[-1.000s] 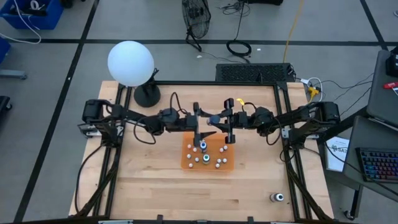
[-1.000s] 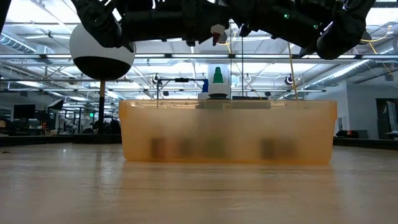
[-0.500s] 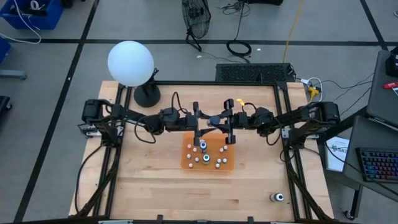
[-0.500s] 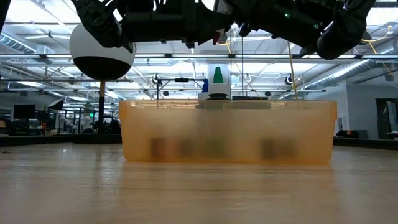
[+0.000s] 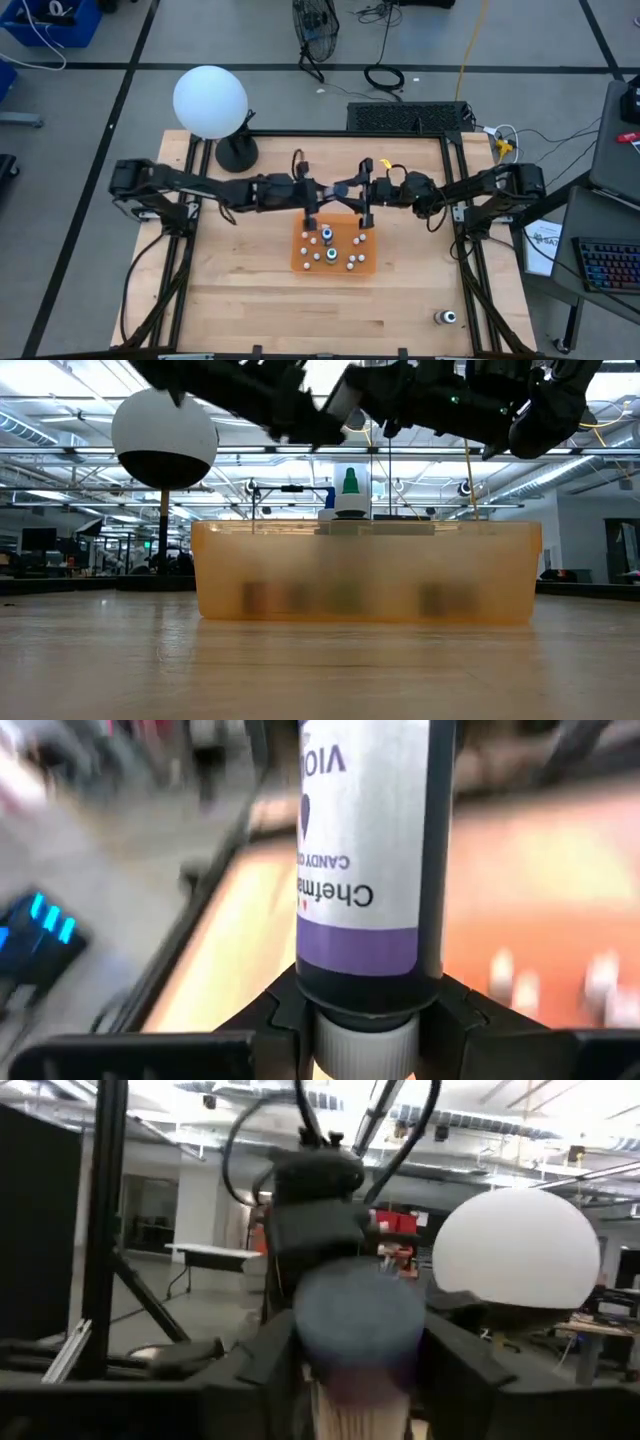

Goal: Pick & Place food coloring
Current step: Put the large purple food coloring bottle into the container

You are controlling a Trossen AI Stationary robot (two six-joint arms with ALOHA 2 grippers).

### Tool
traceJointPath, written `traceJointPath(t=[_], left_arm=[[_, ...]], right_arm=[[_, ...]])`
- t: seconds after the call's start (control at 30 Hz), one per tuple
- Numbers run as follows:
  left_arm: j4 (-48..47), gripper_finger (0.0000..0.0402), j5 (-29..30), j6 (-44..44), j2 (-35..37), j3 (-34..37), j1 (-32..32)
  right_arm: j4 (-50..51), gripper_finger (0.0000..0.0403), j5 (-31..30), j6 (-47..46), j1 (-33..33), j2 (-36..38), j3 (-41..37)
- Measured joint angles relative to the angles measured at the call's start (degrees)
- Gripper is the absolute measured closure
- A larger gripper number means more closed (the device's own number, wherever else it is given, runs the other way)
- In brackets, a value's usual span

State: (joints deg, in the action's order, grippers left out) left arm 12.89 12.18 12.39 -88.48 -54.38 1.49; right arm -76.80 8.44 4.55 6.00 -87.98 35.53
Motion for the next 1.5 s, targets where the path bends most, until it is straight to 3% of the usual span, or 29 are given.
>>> traceJointPath(t=[0.17, 0.3, 0.4, 0.53, 0.8, 1.0, 1.3, 1.5], left_arm=[[-26.1, 0.0289, 6.6, -3.8, 3.8, -7.2, -2.8], [-42.3, 0.0289, 8.4, -9.2, 4.5, -13.2, -3.8], [-46.9, 0.0289, 7.7, -11.4, 3.8, -15.2, -4.4], [-48.7, 0.0289, 6.2, -13.4, 4.2, -15.7, -5.1], [-55.1, 0.0289, 5.9, -17.1, 1.1, -15.5, -5.0], [-55.6, 0.0289, 5.1, -17.9, -2.2, -15.4, -5.0], [-52.8, 0.0289, 3.8, -15.9, -2.9, -15.5, -5.0], [-52.0, 0.0289, 3.8, -15.1, -2.7, -15.5, -5.1]], right_arm=[[2.1, 0.0177, -2.4, -0.9, -0.2, 0.4, 0.2], [11.4, 0.0171, -3.0, -0.9, 0.0, 0.8, 1.9], [23.7, 0.018, -5.6, 1.7, -0.3, 1.2, 5.5], [36.1, 0.0186, -8.4, 4.8, -1.4, 1.1, 10.6], [43.8, 0.0184, -8.5, 9.7, -3.2, 1.5, 15.2], [60.7, 0.0183, -8.6, 10.9, -3.8, 0.5, 22.9], [66.6, 0.0175, -8.6, 9.7, -4.6, 0.0, 23.8], [64.9, 0.0175, -8.6, 9.2, -4.6, -1.9, 23.8]])
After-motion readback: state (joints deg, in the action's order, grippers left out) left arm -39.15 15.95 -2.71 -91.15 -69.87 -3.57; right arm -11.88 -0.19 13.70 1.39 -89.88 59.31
